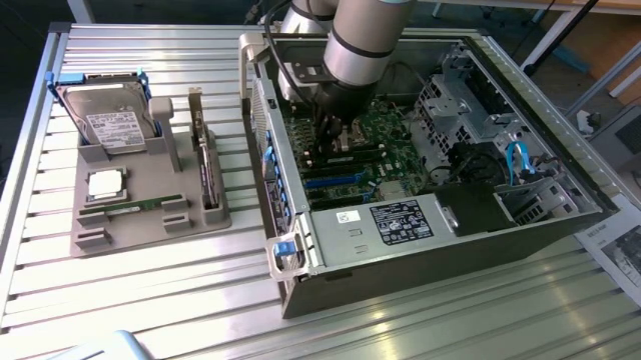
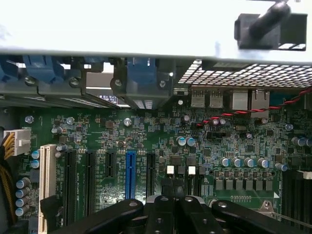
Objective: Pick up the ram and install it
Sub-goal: 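Press down the ram until it locks into place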
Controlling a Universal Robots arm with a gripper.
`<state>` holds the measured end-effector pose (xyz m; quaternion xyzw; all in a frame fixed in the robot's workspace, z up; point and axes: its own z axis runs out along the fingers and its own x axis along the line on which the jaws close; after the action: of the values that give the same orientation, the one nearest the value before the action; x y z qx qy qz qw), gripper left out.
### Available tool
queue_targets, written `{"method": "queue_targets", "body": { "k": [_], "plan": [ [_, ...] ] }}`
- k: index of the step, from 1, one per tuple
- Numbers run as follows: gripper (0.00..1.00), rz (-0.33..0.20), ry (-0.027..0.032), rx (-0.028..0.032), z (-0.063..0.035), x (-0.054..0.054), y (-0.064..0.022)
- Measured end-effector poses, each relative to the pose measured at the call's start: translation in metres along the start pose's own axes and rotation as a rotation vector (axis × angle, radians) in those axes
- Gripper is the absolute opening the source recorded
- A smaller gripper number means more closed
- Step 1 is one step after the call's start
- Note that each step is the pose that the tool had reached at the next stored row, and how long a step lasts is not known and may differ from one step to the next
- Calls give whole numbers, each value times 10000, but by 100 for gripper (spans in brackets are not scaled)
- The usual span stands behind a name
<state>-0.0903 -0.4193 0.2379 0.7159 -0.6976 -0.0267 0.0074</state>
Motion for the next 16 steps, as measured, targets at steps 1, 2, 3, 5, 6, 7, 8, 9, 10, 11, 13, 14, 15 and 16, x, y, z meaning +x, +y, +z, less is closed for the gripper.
{"method": "queue_targets", "body": {
  "k": [1, 2, 3, 5, 6, 7, 8, 9, 10, 11, 13, 14, 15, 16],
  "plan": [
    [10, 0, 2, -1, 4, 0, 0],
    [10, 0, 2, -1, 9, 1, 0],
    [10, 0, 3, -2, 14, 1, -1],
    [10, 0, 4, -3, 20, 1, -1],
    [10, 0, 5, -3, 20, 1, -1],
    [10, 0, 5, -2, 20, 1, -1],
    [10, 0, 3, -2, 21, 1, -1],
    [10, 0, 0, 0, 26, 1, -1],
    [10, 0, -2, 1, 32, 1, -2],
    [10, 0, 3, -2, 41, 2, -2],
    [10, 1, 4, -2, 44, 2, -2],
    [10, 0, 3, -2, 45, 3, -2],
    [10, 0, 2, -1, 48, 4, -2],
    [10, 1, 4, -2, 50, 5, -2]
  ]
}}
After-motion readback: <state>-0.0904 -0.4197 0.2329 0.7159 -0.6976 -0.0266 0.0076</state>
